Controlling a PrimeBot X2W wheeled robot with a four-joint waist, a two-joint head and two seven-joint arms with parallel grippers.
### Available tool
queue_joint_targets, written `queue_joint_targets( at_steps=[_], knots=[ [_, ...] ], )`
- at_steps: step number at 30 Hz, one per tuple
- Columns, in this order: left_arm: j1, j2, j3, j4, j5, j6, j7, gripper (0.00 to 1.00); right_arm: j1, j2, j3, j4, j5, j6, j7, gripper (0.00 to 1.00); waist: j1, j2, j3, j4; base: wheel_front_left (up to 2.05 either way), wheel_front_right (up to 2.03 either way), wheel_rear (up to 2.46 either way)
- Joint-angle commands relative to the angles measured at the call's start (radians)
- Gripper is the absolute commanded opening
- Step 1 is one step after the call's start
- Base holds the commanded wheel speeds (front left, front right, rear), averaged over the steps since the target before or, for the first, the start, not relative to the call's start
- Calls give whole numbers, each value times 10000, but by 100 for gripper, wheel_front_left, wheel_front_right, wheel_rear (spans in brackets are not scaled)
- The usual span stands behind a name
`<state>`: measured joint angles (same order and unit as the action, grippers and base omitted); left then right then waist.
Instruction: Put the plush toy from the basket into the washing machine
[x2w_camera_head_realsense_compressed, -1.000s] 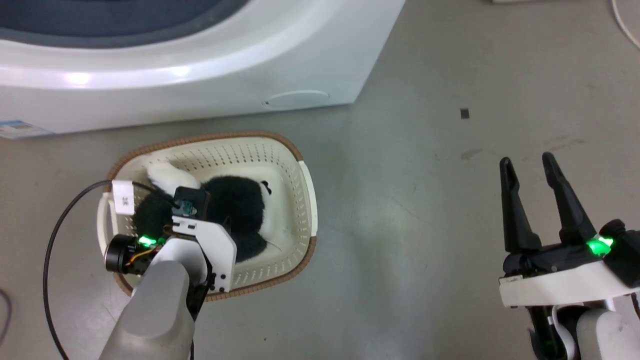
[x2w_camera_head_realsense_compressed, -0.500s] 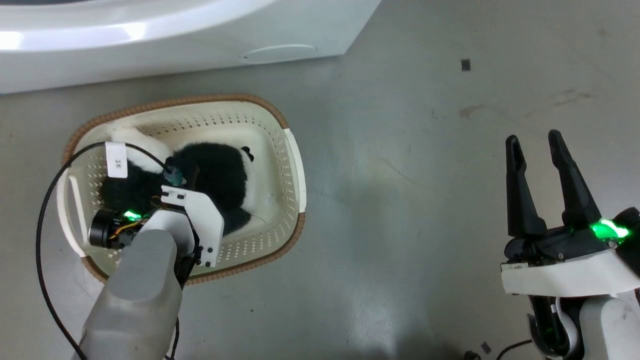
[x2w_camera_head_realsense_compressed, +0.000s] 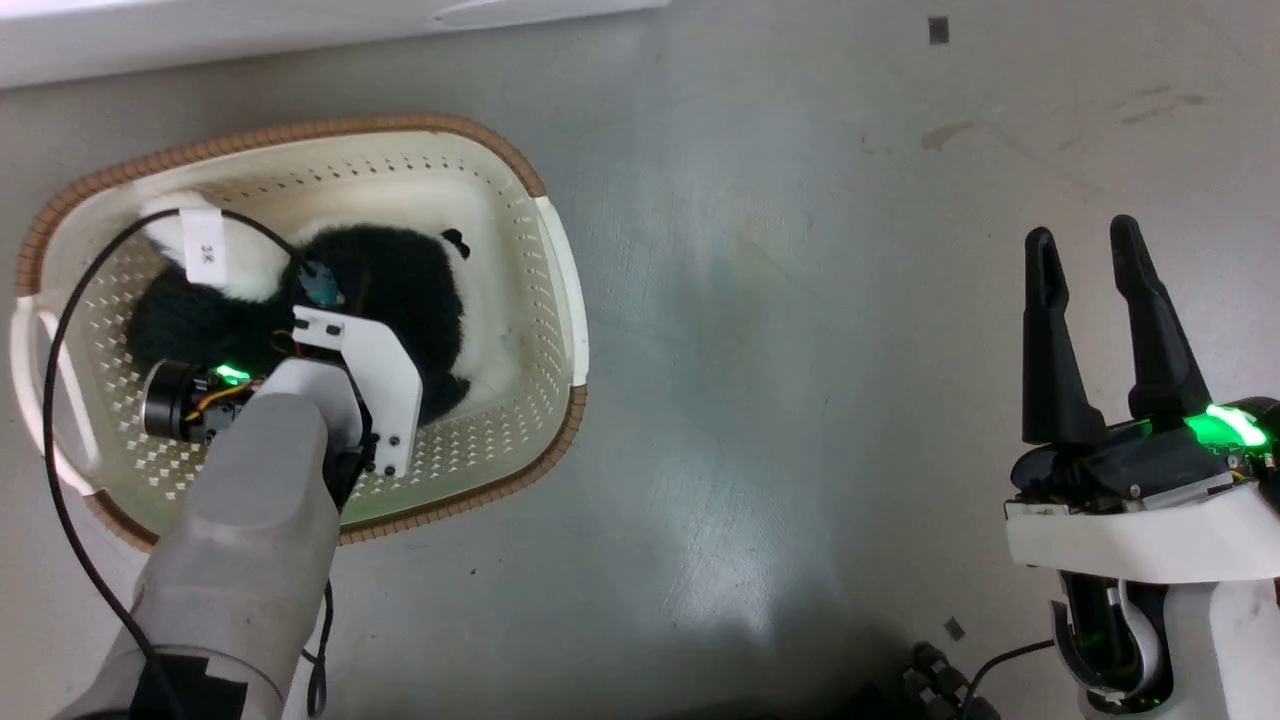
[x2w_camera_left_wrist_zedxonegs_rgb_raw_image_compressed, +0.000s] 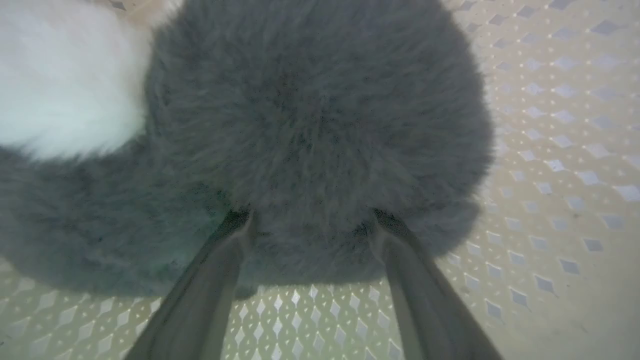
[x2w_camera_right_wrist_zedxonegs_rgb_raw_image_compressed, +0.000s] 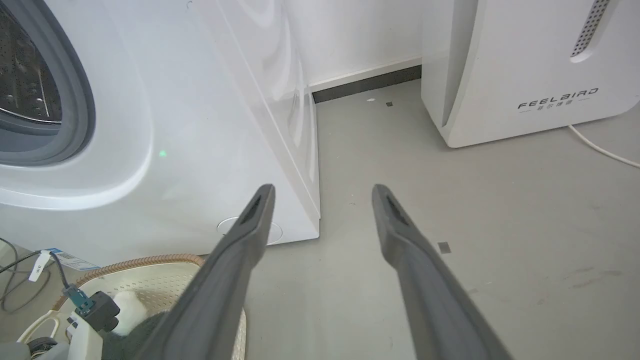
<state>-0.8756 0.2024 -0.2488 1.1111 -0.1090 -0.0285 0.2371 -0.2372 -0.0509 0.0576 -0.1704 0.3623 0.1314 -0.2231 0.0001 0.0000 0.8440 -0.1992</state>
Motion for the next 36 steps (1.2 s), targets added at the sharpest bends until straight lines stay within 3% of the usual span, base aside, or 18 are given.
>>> queue_joint_targets(
  at_steps=[1, 14, 15, 16, 27, 36],
  knots=[
    [-320, 123, -88, 379, -61, 73, 33, 100, -237, 6, 47, -95, 177, -6, -100, 100, -1, 0, 198, -77, 0, 0, 0],
    [-1384, 305, -603, 1719, -305, 72, 242, 100, -545, 7, 201, -297, 576, -7, -371, 100, -1, 0, 1065, -299, 0, 0, 0],
    [-1449, 317, -649, 1796, -310, 70, 256, 13, -561, 7, 212, -303, 596, -7, -387, 100, -1, 0, 1108, -309, 0, 0, 0],
    [-1444, 318, -666, 1796, -317, 75, 244, 0, -558, 7, 216, -293, 593, -7, -387, 100, -1, 0, 1086, -306, 0, 0, 0],
    [-1177, 342, -690, 1797, -583, -17, 8, 0, -466, 7, 215, -91, 557, -7, -387, 100, -1, 0, 410, -230, 0, 0, 0],
    [-689, 163, -745, 1797, -808, -226, -624, 0, -178, 7, 298, 312, 516, -7, -387, 100, -1, 0, -840, -22, 0, 0, 0]
  ],
)
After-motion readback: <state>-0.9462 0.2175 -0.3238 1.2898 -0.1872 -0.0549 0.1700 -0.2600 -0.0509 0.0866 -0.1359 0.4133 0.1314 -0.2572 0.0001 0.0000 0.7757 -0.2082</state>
